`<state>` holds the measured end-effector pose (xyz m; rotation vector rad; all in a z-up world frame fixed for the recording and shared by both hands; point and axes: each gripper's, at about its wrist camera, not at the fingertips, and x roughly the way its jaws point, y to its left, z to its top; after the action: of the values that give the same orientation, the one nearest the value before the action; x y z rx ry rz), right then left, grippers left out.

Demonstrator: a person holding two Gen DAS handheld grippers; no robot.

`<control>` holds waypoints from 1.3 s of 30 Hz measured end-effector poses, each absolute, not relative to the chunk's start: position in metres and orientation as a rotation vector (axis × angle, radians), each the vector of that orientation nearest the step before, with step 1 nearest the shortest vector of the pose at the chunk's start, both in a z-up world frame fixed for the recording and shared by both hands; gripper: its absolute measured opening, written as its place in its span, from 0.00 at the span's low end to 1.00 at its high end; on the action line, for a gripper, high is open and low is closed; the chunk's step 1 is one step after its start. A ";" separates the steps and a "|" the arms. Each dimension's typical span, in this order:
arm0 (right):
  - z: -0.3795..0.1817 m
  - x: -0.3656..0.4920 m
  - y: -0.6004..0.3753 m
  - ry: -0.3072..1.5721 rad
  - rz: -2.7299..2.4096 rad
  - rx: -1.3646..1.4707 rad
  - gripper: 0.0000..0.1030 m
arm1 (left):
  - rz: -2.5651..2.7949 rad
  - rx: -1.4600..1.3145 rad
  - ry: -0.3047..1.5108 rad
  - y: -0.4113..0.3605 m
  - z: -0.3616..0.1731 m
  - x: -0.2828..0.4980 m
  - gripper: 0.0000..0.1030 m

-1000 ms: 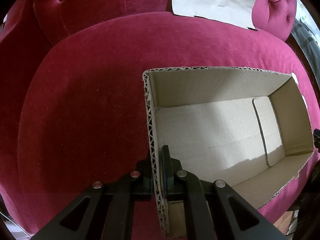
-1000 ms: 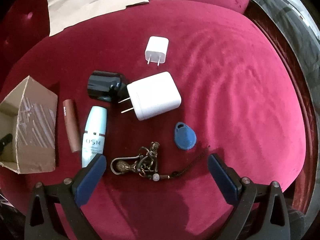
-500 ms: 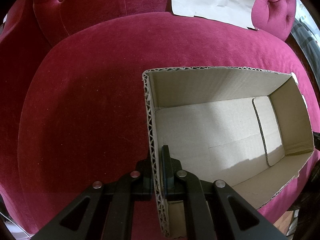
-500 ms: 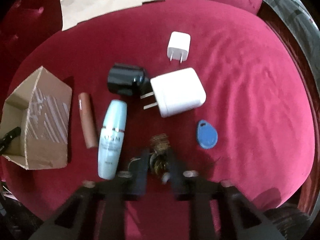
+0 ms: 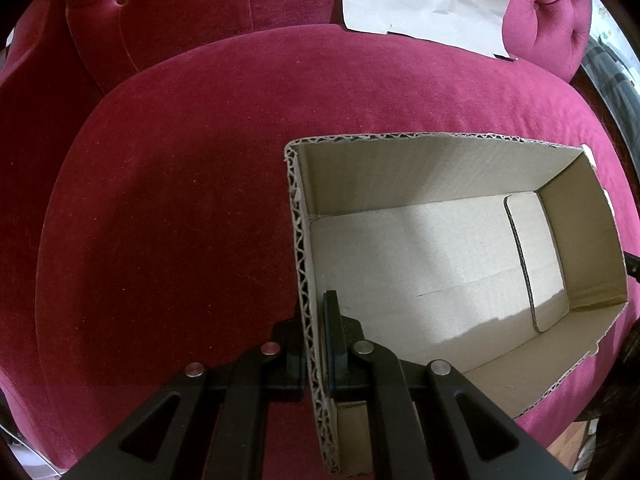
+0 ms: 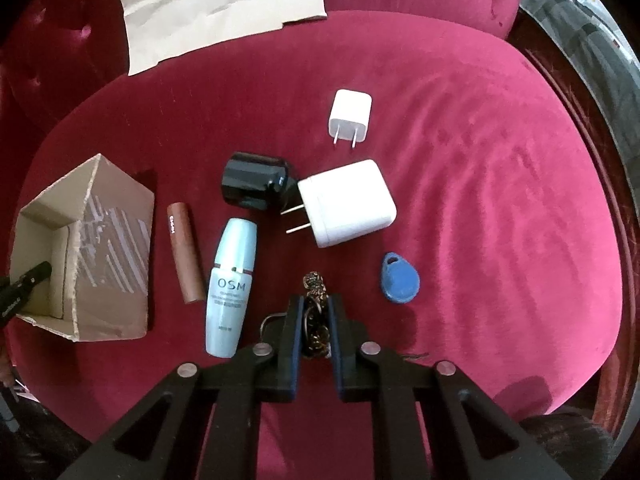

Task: Organize rigid objects
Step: 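Move the right gripper down onto the metal keychain and close, then carry the keychain with the right gripper over the box held by left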

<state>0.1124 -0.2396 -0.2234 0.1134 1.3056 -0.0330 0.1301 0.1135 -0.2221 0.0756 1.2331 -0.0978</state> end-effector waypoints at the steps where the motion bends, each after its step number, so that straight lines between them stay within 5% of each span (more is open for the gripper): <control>1: -0.221 0.112 -0.239 1.303 -0.031 0.110 0.11 | -0.098 0.075 1.233 0.114 -0.222 0.130 0.05; 39: -0.099 0.108 -0.189 1.183 0.050 0.011 0.11 | -0.098 0.066 1.230 0.116 -0.224 0.132 0.05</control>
<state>0.1076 -0.1894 -0.0992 0.0113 1.1831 0.0502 0.1323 0.1162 -0.2237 0.0661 1.2298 -0.0977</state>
